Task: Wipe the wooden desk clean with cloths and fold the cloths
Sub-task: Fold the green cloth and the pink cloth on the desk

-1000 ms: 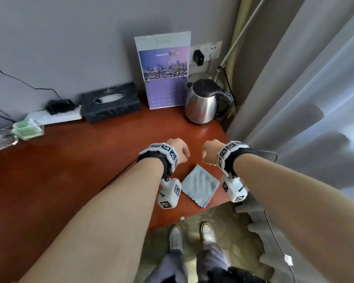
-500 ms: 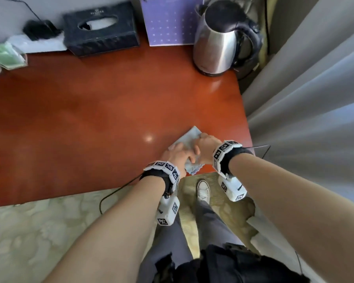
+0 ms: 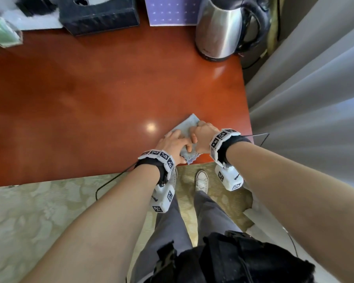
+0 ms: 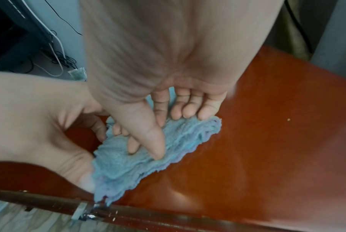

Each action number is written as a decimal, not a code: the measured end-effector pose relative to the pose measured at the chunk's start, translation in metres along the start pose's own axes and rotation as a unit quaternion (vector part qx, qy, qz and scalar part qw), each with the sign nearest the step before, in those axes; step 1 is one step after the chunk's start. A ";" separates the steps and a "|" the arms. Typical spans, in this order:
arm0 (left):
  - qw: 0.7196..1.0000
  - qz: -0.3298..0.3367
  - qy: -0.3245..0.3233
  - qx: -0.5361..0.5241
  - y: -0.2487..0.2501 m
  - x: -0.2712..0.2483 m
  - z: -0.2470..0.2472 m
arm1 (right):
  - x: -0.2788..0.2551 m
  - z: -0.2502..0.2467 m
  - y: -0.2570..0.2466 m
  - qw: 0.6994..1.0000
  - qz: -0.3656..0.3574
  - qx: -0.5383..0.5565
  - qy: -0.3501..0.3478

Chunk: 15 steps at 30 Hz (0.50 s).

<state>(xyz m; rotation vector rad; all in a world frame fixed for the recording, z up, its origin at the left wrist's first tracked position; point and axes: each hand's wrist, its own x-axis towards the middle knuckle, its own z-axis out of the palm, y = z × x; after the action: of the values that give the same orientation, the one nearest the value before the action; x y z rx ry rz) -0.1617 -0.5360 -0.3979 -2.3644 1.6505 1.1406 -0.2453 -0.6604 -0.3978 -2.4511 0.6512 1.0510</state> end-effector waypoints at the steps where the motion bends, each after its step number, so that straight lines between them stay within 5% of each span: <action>1: 1.000 -0.002 -0.010 -0.007 0.000 0.001 -0.003 | -0.002 0.000 0.001 1.000 0.004 0.005 0.002; 6: 0.998 -0.010 -0.040 -0.039 0.001 0.005 -0.018 | -0.007 -0.001 0.001 1.000 0.000 0.013 -0.002; 15: 0.996 -0.024 0.021 -0.085 -0.002 0.007 -0.018 | -0.023 0.011 0.002 0.995 0.002 0.071 0.076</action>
<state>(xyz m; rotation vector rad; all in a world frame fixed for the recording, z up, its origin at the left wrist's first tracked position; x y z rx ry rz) -0.1488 -0.5483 -0.3893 -2.5308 1.5565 1.2804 -0.2666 -0.6498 -0.3881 -2.4218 0.7520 0.7952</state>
